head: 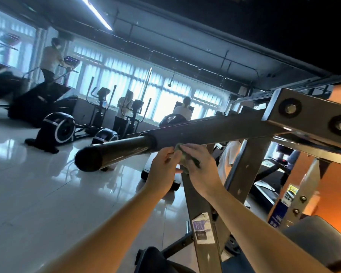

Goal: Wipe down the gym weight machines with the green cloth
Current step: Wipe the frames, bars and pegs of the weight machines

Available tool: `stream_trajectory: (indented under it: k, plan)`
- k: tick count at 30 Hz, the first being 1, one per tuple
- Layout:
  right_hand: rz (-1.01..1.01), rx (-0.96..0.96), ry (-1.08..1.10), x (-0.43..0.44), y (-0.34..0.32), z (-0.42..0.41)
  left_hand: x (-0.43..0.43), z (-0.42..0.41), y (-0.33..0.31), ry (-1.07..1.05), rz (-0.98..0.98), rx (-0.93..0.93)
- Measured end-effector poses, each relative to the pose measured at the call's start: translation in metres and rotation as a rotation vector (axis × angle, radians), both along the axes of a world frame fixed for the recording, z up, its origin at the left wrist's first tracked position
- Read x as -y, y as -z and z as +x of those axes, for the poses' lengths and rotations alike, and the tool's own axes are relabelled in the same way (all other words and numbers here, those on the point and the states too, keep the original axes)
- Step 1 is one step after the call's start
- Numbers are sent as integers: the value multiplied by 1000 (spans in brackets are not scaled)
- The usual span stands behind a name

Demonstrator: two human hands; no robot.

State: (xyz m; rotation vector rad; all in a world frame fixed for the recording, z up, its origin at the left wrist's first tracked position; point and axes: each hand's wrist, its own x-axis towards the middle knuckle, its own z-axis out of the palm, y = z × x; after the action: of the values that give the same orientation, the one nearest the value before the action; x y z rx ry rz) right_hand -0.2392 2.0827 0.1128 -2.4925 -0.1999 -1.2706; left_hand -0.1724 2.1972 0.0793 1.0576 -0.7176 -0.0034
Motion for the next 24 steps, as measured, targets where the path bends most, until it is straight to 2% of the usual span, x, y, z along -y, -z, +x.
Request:
stream_trajectory:
  k: [6, 10, 17, 20, 22, 24]
  plan:
    - [53, -32, -95, -2, 2, -22, 2, 2, 11, -58, -43, 33]
    - [73, 58, -38, 1, -5, -16, 10, 10, -3, -74, 1, 67]
    - [-93, 160, 210, 4, -16, 1, 11, 24, -12, -301, -30, 214]
    - [-209, 329, 355, 21, -23, -2, 12, 52, -21, -509, -52, 288]
    - [-328, 386, 524, 37, -36, -7, 17, 78, -28, -635, 31, 350]
    - [-380, 324, 666, 48, -48, -8, 26, 93, -32, -813, 181, 414]
